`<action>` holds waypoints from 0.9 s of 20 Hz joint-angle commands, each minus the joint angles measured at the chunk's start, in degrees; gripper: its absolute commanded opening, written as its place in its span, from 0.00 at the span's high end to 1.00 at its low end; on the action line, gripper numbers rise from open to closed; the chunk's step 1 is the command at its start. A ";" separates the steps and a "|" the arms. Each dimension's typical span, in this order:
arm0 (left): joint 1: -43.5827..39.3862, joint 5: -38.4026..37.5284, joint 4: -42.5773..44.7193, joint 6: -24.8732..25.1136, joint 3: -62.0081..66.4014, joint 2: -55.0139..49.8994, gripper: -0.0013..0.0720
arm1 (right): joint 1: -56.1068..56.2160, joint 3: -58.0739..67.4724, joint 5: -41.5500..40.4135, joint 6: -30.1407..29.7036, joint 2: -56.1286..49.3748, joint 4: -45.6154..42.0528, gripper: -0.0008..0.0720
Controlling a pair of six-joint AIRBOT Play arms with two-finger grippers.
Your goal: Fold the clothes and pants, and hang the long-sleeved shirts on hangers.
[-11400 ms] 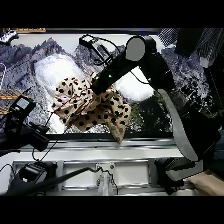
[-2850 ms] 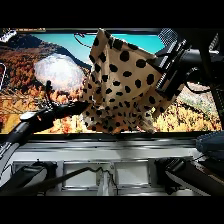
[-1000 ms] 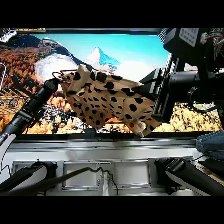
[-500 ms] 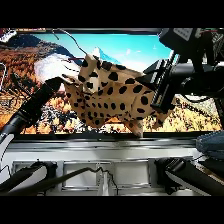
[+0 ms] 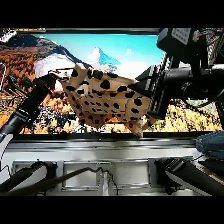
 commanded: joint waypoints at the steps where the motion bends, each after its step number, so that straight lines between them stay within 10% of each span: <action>1: 0.07 -0.33 -0.46 -2.69 0.07 0.04 0.97 | 0.04 -0.02 1.73 -0.39 -0.48 0.37 0.96; 18: 0.68 -6.10 2.78 -2.62 0.04 4.02 0.97 | 0.00 -0.35 1.64 1.29 -6.95 -12.28 0.96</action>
